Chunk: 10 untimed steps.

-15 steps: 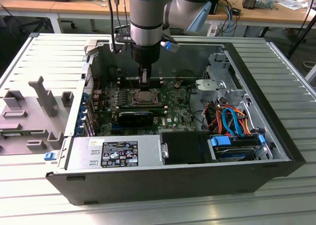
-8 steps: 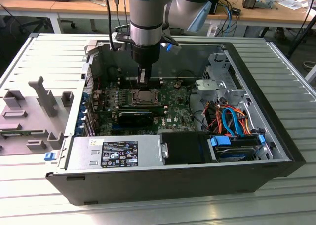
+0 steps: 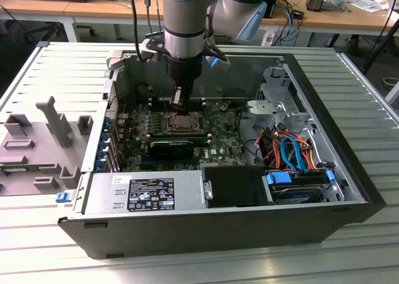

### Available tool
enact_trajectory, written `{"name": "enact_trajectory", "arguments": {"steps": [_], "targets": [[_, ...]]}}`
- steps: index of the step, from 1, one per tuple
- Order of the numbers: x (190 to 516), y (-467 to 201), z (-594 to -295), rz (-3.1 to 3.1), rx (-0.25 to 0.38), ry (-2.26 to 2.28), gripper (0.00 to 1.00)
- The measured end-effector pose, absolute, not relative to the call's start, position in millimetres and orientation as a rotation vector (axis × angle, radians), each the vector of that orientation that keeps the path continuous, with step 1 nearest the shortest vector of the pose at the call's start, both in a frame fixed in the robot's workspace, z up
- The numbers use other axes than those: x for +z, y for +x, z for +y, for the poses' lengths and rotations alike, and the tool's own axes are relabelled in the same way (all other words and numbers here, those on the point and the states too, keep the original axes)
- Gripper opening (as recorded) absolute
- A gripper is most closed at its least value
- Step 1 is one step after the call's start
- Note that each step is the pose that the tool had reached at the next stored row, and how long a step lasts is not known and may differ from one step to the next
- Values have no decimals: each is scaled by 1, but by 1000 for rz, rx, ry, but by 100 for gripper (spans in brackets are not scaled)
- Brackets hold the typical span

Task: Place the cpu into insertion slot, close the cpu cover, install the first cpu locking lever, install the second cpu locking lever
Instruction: 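Install the first cpu locking lever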

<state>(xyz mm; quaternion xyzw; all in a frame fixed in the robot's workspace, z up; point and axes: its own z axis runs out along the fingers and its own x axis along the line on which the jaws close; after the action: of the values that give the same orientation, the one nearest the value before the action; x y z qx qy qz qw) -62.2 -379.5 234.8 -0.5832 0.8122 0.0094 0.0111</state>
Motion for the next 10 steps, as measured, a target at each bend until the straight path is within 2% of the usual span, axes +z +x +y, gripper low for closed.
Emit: {"name": "enact_trajectory", "arguments": {"steps": [10], "targets": [[234,-62,-379,2677,20,-1604,11]]}}
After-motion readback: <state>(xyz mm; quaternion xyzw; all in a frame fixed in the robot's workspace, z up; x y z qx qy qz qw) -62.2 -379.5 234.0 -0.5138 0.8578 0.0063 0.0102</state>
